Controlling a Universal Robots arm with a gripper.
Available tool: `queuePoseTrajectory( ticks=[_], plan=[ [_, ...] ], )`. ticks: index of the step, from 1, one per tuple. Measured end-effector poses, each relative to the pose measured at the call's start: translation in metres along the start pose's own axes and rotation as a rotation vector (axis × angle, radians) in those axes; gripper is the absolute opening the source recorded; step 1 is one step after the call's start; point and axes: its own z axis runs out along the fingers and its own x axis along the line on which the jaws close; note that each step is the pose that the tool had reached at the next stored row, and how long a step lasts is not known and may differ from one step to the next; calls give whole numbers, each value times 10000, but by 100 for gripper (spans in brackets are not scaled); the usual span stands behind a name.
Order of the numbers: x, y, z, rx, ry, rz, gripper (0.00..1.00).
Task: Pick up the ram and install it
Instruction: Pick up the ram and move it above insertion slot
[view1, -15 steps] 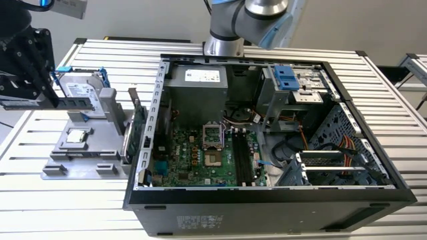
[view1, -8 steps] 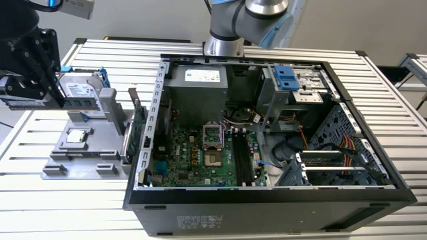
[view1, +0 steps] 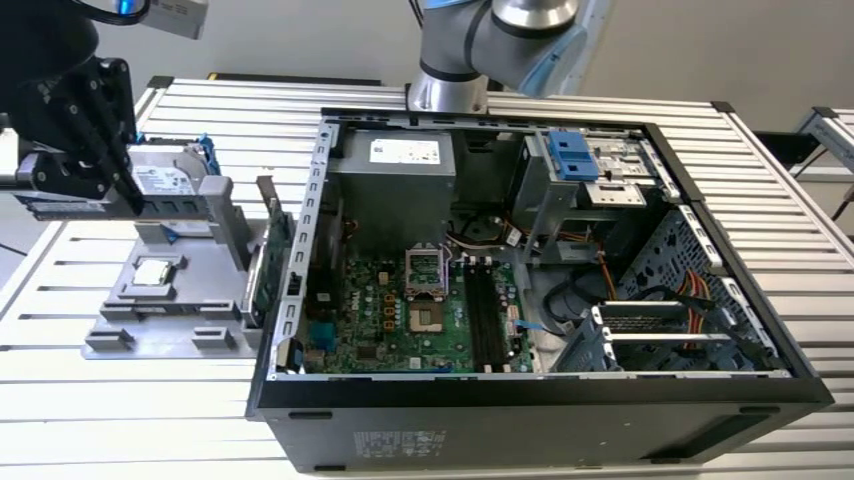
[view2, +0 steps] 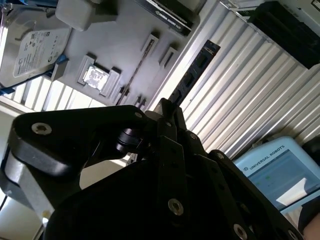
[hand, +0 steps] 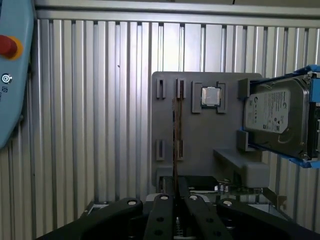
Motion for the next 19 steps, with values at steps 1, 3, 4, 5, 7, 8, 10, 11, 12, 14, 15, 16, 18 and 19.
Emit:
queuePoseTrajectory(
  ticks=[1,3,4,5,7,8,10,11,12,14,15,16,18,19],
  plan=[
    [0,-14,0,1,-1,1,0],
    [0,-42,1,1,-1,0,0],
    [0,-56,1,1,-1,1,0],
    [0,-69,1,1,-1,0,0],
    [0,-98,0,0,0,1,0],
    [0,-113,1,1,-1,1,0],
    [0,-144,1,1,-1,1,0],
    [0,-162,1,1,-1,1,0],
    [0,-181,0,0,0,2,0],
    [0,-220,0,-1,0,12,0],
    [0,-239,1,-1,-1,24,0],
    [0,-254,1,-1,-1,37,0],
    [1,-282,1,1,0,74,0],
    [1,-297,1,2,-1,94,0]
  ],
)
